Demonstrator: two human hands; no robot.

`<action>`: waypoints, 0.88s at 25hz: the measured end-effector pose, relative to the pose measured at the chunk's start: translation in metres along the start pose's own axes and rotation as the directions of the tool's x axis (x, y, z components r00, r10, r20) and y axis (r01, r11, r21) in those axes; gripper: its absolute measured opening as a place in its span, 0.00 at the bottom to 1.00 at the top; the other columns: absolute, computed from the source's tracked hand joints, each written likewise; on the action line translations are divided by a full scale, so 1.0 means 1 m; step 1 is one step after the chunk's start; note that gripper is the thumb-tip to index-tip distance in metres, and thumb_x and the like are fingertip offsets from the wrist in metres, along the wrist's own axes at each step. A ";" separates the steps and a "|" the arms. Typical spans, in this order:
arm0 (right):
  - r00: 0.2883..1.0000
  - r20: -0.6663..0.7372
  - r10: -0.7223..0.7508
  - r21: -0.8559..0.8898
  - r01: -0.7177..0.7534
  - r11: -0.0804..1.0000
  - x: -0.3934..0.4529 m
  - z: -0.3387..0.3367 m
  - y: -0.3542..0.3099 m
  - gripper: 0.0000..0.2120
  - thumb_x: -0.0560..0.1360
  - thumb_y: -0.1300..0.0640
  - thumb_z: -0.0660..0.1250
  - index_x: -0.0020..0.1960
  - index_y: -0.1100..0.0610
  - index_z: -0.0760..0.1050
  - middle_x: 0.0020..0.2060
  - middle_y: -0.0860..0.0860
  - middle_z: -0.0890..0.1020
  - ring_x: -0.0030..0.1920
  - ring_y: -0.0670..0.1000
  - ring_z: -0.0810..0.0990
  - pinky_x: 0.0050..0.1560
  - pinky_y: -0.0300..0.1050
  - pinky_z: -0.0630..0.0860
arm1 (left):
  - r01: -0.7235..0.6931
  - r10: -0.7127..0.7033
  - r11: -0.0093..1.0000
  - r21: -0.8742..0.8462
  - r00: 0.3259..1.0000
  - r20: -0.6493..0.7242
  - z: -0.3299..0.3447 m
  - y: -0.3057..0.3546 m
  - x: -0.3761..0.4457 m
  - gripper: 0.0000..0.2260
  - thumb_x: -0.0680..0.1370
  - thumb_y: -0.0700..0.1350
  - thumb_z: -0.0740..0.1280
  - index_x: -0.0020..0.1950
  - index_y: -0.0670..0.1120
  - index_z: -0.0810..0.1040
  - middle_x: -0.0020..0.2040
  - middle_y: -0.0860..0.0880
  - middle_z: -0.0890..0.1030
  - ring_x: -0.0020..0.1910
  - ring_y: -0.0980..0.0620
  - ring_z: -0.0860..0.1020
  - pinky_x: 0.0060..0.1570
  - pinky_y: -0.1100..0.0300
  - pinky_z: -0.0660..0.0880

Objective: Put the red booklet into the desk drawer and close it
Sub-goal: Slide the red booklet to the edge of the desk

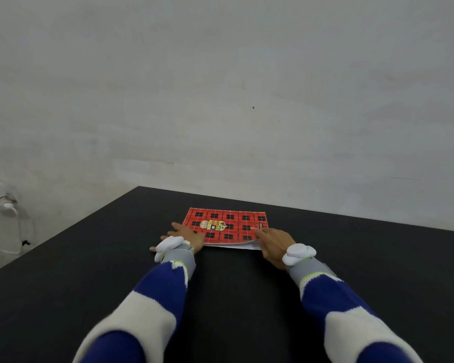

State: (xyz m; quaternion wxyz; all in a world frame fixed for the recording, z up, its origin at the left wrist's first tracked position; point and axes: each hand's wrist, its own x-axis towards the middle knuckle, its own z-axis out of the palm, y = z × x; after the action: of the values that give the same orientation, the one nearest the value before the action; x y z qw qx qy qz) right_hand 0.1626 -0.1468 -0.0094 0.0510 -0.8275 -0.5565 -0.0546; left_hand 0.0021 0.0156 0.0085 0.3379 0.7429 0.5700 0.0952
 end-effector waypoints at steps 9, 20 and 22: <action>0.913 -0.025 0.406 0.061 -0.404 0.913 0.004 0.002 -0.029 0.25 0.77 0.37 0.55 0.57 0.57 0.75 0.55 0.56 0.80 0.55 0.56 0.78 0.55 0.52 0.77 | -0.065 0.061 0.994 0.093 0.997 0.039 -0.012 0.011 -0.018 0.31 0.79 0.51 0.61 0.76 0.38 0.53 0.74 0.38 0.66 0.71 0.40 0.67 0.71 0.49 0.67; 0.736 0.201 0.647 0.292 -0.675 0.678 0.017 -0.004 -0.038 0.46 0.62 0.33 0.73 0.71 0.56 0.64 0.70 0.58 0.70 0.73 0.62 0.62 0.69 0.57 0.64 | -0.110 0.111 0.994 -0.014 0.990 0.082 -0.025 0.005 -0.007 0.16 0.80 0.45 0.60 0.65 0.38 0.71 0.55 0.42 0.77 0.53 0.46 0.76 0.56 0.57 0.72; 0.717 0.212 0.664 0.275 -0.696 0.664 0.016 -0.008 -0.036 0.49 0.59 0.32 0.74 0.71 0.56 0.63 0.70 0.58 0.70 0.72 0.61 0.64 0.69 0.56 0.64 | -0.092 0.098 0.993 -0.068 0.990 0.098 -0.027 0.002 0.000 0.16 0.80 0.44 0.61 0.65 0.38 0.72 0.57 0.41 0.78 0.52 0.46 0.76 0.58 0.57 0.73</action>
State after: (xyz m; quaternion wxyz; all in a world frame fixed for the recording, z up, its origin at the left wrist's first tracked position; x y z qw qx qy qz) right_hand 0.1349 -0.1201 0.0020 0.1814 -0.9553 -0.2098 0.1025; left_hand -0.0108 0.0256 0.0299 0.3847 0.7621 0.5127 0.0913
